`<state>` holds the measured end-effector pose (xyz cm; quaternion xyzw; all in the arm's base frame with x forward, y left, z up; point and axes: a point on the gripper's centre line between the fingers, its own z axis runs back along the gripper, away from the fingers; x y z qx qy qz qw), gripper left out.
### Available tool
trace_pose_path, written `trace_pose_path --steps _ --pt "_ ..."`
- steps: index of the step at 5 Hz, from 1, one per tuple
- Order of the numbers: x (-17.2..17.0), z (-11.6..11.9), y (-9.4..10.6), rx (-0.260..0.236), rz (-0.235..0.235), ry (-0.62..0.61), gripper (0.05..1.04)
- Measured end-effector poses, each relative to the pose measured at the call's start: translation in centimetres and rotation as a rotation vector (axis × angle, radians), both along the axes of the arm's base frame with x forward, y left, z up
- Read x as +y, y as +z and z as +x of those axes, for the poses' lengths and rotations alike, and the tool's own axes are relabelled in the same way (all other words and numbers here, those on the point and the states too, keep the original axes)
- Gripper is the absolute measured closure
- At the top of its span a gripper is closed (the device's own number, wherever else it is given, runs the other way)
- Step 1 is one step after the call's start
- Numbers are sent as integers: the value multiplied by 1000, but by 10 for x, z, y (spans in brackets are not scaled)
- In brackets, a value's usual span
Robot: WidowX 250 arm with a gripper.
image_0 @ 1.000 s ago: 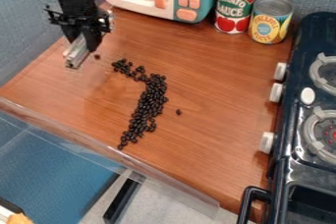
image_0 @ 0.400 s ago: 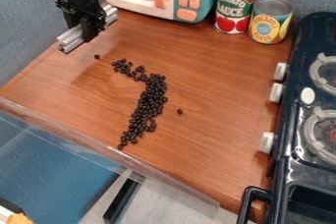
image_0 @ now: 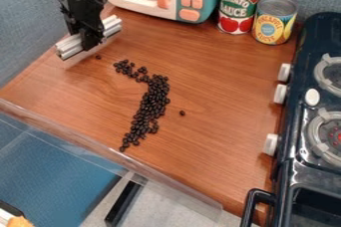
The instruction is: Sweep into pile
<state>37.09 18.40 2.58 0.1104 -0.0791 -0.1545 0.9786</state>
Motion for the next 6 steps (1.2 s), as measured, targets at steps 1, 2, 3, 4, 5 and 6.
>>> trace_pose_path --steps 1,2,3,4,5,6 --pt "1 -2 -4 3 8 -9 700" --pt "-2 -6 -10 7 8 -9 700" --pt "-13 -15 -14 17 -5 -18 701" --pt "-40 -25 -14 22 -54 -49 701" --pt "-63 -31 -13 28 -77 -81 701" --pt "-72 -36 -15 20 -85 -97 700"
